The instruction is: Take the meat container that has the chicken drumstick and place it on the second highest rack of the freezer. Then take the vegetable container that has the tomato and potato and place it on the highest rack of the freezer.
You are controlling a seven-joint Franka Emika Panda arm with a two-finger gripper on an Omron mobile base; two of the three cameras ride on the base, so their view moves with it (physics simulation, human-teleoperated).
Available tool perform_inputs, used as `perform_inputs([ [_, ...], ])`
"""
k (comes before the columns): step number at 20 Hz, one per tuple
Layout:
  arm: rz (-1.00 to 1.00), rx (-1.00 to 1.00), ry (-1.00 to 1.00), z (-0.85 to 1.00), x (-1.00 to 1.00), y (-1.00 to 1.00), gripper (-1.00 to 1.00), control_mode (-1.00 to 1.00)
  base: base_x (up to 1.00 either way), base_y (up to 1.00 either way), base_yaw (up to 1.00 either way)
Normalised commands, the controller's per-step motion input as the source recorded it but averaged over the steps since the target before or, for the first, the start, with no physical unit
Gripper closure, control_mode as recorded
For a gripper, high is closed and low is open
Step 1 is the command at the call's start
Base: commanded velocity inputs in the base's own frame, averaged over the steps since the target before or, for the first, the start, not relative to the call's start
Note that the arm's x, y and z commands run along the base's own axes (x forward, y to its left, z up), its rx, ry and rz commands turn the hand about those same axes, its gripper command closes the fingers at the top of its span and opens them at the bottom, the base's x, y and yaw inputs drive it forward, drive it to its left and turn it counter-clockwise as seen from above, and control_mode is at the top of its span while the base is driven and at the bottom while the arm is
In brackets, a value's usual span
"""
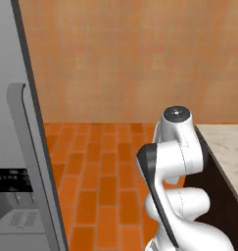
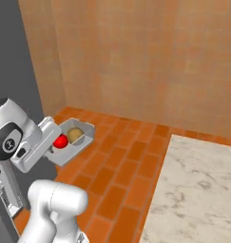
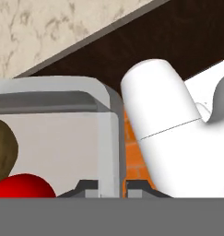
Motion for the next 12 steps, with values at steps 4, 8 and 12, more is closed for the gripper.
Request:
perform_inputs([
  [4, 0.0, 0.0, 0.0, 0.0, 0.0, 0.0, 1.0, 1.0, 1.0, -0.02, 0.17],
  [8, 0.0, 0.0, 0.0, 0.0, 0.0, 0.0, 1.0, 1.0, 0.97, 0.17, 0.07],
  [12, 0.0, 0.0, 0.0, 0.0, 0.0, 0.0, 1.0, 1.0, 0.16, 0.19, 0.56],
])
